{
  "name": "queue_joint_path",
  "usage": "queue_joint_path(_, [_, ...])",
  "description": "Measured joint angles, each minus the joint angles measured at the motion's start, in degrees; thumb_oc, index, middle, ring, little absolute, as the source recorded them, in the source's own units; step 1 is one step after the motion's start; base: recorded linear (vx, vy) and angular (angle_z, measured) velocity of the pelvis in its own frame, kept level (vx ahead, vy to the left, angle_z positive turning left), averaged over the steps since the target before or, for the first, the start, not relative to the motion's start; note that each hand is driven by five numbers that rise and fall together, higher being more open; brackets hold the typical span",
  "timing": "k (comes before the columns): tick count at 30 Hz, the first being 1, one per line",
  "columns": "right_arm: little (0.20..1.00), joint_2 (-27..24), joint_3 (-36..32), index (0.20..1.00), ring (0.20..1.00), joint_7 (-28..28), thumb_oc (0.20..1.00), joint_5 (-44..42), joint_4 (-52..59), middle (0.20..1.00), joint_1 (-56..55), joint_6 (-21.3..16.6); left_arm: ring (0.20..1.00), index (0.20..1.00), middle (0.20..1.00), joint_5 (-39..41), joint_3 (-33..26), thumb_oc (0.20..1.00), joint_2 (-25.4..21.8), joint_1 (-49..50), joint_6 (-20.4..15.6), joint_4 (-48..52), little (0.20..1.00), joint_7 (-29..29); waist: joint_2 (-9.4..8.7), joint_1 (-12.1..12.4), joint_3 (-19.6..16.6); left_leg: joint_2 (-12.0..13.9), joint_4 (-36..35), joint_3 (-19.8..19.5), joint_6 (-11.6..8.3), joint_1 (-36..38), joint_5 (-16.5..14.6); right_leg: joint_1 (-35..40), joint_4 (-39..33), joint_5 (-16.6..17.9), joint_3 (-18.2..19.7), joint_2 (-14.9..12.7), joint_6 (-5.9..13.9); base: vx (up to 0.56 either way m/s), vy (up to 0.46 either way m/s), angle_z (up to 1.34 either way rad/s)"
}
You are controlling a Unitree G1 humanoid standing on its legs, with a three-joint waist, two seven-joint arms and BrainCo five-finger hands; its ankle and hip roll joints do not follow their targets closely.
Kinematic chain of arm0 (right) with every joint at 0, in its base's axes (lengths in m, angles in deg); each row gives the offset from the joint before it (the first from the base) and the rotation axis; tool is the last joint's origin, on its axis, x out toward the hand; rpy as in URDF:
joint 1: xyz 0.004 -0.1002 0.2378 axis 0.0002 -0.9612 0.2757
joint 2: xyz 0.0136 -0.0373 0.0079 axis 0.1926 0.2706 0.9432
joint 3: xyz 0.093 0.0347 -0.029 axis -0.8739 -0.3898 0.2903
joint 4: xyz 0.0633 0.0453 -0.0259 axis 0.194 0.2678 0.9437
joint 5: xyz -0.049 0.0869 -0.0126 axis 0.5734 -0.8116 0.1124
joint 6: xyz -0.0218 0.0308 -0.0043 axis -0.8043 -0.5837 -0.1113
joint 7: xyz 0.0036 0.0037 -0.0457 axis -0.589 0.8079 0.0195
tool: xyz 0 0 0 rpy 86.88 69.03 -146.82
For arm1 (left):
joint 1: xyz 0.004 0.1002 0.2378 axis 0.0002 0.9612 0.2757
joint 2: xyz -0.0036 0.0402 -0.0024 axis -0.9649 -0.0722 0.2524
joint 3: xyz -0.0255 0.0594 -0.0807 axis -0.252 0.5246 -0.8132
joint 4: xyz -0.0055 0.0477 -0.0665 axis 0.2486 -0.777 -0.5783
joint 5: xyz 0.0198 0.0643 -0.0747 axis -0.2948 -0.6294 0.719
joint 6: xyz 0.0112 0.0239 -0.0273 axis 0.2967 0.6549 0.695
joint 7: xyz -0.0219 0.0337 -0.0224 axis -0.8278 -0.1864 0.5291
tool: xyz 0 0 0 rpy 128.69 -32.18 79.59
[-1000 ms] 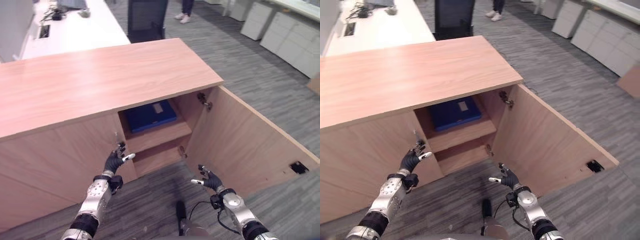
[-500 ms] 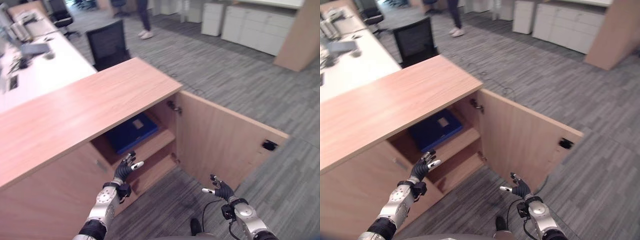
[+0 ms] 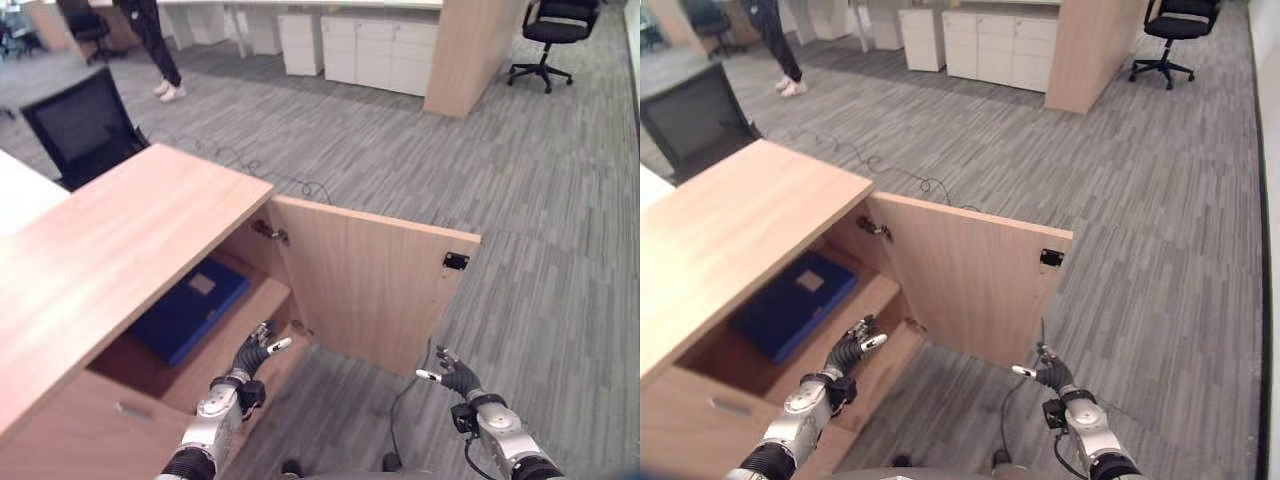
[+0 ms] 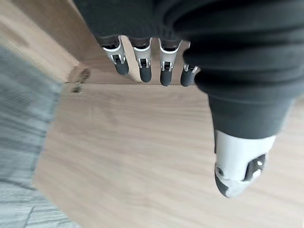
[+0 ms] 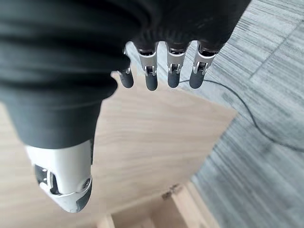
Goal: Put the empty folder in the office cabinet
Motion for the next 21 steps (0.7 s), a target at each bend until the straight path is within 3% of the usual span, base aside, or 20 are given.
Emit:
queue_joint_path(5, [1.000,3.24,0.15,1.000,1.000,-0.20,1.000,-0.24,-0.01,1.000,-0.06,0.02,1.000,1.000,1.000,0.02,-0.18,1.000,-0.47,-0.92,-0.02,-0.01,1.000,-0.03,-3.40,-2.26,1.53,-2.25,0.02,2.16,1.23,0.23,-0.79,-0.78,-1.20,1.51,0.61,-2.05,1.26,-0.08,0.055,-0.19])
queue_joint_path(9, [1.000,3.54,-0.21,1.000,1.000,-0.18,1.000,-0.23,-1.32,1.000,0.00,0.08,1.000,1.000,1.000,0.02,-0.05,1.000,-1.23,-0.87,0.06,-0.07,1.000,0.01,-3.43,-1.95,2.17,-2.83,-0.07,3.58,1.88,1.47,-1.37,0.33,-3.12,1.73,-1.66,-3.76,2.03,0.04,0.015,-0.19])
queue_joint_path(11, [1.000,3.51,-1.74,1.000,1.000,-0.23,1.000,-0.24,-2.59,1.000,-0.78,0.18,1.000,1.000,1.000,0.02,-0.43,1.000,-1.75,-0.23,0.05,-0.07,1.000,-0.02,-2.82,-1.04,2.30,-2.68,-0.58,4.04,1.11,3.36,-2.50,2.27,-4.58,2.34,-3.89,-4.47,2.72,0.05,-0.032,-0.17])
queue_joint_path(14, [1.000,1.14,-4.62,1.000,1.000,-0.91,1.000,-0.25,-6.67,1.000,-1.31,0.17,1.000,1.000,1.000,0.08,-1.73,1.000,-1.23,0.36,0.02,0.42,1.000,0.02,-1.57,-0.95,1.24,-2.48,-0.57,3.55,0.30,3.72,-3.11,4.57,-8.07,3.81,-4.96,-4.59,3.07,0.06,-0.074,0.05])
queue_joint_path(16, [1.000,-2.40,-9.78,1.000,1.000,-1.65,1.000,-0.57,-12.17,1.000,-0.57,0.24,1.000,1.000,1.000,0.65,-2.44,1.000,-1.44,0.74,0.03,1.35,1.000,0.37,-2.09,-0.42,0.68,-2.54,-0.05,3.40,0.55,4.22,-2.69,6.61,-10.47,5.47,-5.59,-4.58,2.04,0.05,-0.082,0.05])
queue_joint_path(19, [1.000,-7.69,-10.09,1.000,1.000,-2.58,1.000,-0.66,-13.02,1.000,-0.16,0.24,1.000,1.000,1.000,0.65,-2.41,1.000,-1.90,0.74,0.05,1.45,1.000,1.49,-2.49,-0.47,0.27,-2.56,-0.02,2.51,0.57,4.26,-2.68,7.23,-10.33,5.60,-6.12,-4.46,1.87,0.03,-0.059,0.17])
queue_joint_path(21, [1.000,-11.17,-12.40,1.000,1.000,-3.21,1.000,-0.75,-13.50,1.000,2.37,0.17,1.000,1.000,1.000,0.65,-1.69,1.000,-3.55,0.76,0.12,1.45,1.000,2.46,-3.94,-0.36,-0.29,-2.58,-0.04,2.11,0.59,4.21,-2.67,7.36,-10.22,5.59,-6.32,-4.42,1.88,0.03,-0.049,0.10])
